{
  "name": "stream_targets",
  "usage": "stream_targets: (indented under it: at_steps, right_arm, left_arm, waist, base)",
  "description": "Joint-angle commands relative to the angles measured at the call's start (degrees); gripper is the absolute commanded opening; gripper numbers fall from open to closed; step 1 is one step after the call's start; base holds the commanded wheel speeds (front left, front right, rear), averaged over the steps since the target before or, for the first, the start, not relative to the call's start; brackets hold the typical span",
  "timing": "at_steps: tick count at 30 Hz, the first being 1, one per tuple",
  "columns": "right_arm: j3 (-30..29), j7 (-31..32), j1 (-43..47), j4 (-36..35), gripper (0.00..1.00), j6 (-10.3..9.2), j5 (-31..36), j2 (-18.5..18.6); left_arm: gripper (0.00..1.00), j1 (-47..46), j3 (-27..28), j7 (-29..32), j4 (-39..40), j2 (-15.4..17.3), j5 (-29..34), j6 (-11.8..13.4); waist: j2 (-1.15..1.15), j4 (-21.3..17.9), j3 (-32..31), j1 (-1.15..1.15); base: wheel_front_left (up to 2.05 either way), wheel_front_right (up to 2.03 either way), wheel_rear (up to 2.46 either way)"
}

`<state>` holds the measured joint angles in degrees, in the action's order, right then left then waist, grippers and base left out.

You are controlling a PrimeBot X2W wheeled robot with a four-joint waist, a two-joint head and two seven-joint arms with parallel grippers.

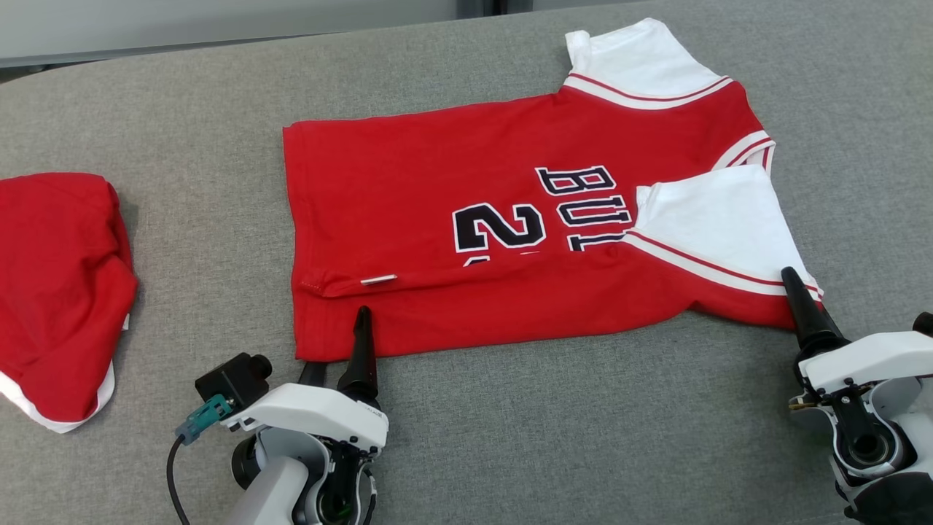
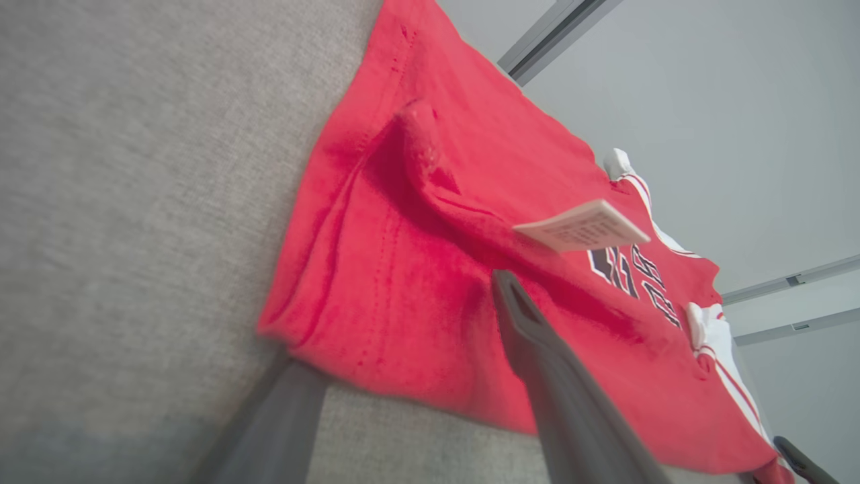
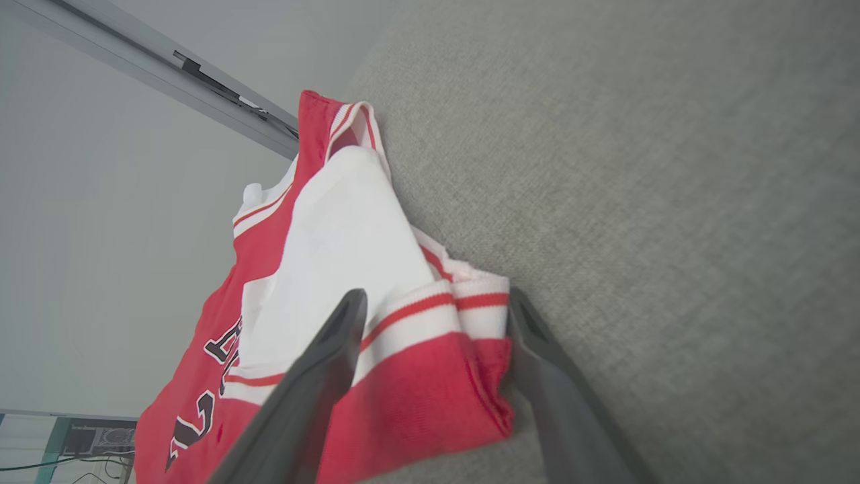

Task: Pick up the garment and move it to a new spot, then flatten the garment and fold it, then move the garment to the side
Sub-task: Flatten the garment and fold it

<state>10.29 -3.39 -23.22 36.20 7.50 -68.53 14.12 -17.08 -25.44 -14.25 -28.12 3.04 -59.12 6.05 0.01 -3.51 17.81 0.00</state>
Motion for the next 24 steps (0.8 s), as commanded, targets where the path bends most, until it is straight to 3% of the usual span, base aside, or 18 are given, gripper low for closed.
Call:
stream_targets:
  at_steps: [1,2,3,4,5,6,7,24]
  right_arm:
    - [0.54,0.23,-0.22,0.76,1.00,-0.02,-0.20,-0.35]
    - [0.66,0.30,-0.51,0.82,0.83,-0.02,-0.20,-0.40]
    - [0.79,0.32,-0.64,0.85,0.41,-0.02,-0.18,-0.48]
    - [0.89,0.30,-0.60,0.85,0.16,-0.01,-0.11,-0.46]
    - [1.01,0.16,-0.58,0.86,0.00,-0.01,0.08,-0.37]
    - [1.06,0.00,-0.64,0.86,0.00,-0.01,0.25,-0.22]
    - [1.09,-0.12,-0.72,0.87,0.00,-0.01,0.29,-0.12]
    - [2.58,-0.24,-0.60,-0.90,0.00,-0.01,0.05,3.59]
  left_arm:
    - [1.00,0.83,-0.69,0.94,-3.23,-0.23,-1.36,-0.68]
    - [0.82,0.68,-0.86,0.91,-3.33,-0.24,-1.43,-0.76]
    - [0.49,0.63,-1.01,0.95,-3.43,-0.25,-1.48,-0.88]
    - [0.38,0.62,-1.12,0.87,-3.53,-0.25,-1.54,-0.98]
    - [0.20,0.61,-1.19,0.79,-3.60,-0.25,-1.59,-0.97]
    - [0.04,0.50,-1.25,0.70,-3.71,-0.25,-1.65,-1.02]
    - [0.00,0.35,-1.32,0.63,-3.78,-0.25,-1.47,-1.11]
    - [0.00,0.99,0.20,-0.60,-4.03,0.10,1.02,-1.65]
  waist:
    - [-0.01,0.12,0.18,0.00]
    - [-0.01,0.17,0.27,0.00]
    - [-0.01,0.20,0.32,0.00]
    - [-0.01,0.21,0.36,0.00]
    - [-0.01,0.23,0.38,0.00]
    - [-0.01,0.26,0.38,0.00]
    - [-0.01,0.28,0.38,0.00]
    - [-0.01,0.47,-2.43,0.00]
  base:
    - [0.00,0.00,0.00]
    - [0.00,0.00,0.00]
    - [0.00,0.00,0.00]
    - [0.00,0.00,0.00]
    - [0.00,0.00,0.00]
    - [0.00,0.00,0.00]
    - [0.00,0.00,0.00]
    - [0.00,0.00,0.00]
